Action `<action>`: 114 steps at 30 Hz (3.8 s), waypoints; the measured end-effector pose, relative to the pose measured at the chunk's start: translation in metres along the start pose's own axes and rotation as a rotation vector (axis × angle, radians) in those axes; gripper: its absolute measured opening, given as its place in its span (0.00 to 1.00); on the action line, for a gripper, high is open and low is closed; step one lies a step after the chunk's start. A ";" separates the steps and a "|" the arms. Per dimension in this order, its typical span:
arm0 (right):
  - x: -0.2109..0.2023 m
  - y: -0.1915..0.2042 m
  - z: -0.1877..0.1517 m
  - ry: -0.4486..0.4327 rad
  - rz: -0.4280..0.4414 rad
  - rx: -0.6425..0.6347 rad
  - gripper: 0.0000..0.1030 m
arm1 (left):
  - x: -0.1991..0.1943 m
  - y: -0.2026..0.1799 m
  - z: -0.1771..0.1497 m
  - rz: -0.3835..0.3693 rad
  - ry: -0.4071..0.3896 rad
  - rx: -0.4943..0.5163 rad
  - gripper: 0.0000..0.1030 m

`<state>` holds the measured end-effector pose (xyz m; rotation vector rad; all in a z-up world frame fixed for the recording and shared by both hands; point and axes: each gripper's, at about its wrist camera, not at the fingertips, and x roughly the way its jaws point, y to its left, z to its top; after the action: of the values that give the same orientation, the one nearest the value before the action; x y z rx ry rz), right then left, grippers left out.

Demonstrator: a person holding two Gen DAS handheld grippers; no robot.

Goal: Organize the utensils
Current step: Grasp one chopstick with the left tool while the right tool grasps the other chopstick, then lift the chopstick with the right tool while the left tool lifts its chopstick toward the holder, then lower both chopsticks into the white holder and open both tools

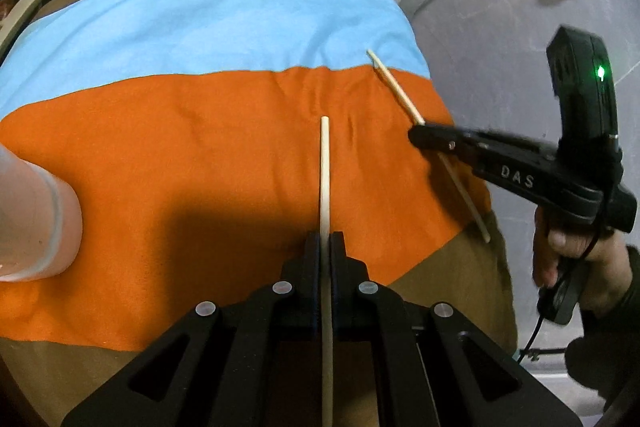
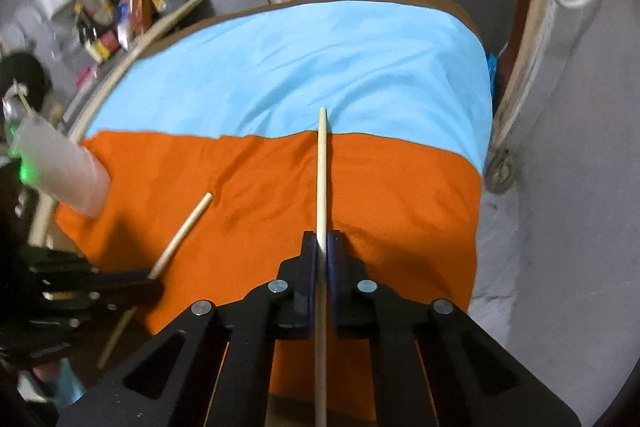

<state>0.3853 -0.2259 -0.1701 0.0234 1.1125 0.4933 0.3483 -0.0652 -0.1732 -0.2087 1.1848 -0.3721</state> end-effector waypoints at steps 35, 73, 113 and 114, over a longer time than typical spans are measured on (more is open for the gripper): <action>-0.165 0.181 0.023 -0.976 0.402 -0.089 0.03 | -0.295 0.069 -0.021 -0.051 -0.946 -0.020 0.02; -0.022 0.235 0.028 -0.915 0.432 -0.236 0.03 | -0.225 0.210 -0.060 0.158 -1.199 -0.070 0.02; -0.136 0.223 -0.025 -0.798 0.172 -0.142 0.90 | -0.296 0.136 -0.098 0.155 -0.947 -0.084 0.91; -0.141 0.221 -0.030 -0.789 0.148 -0.138 0.94 | -0.298 0.130 -0.101 0.174 -0.933 -0.088 0.93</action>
<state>0.2288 -0.0903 -0.0059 0.1665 0.3034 0.6187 0.1805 0.1742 0.0006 -0.3080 0.2918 -0.0396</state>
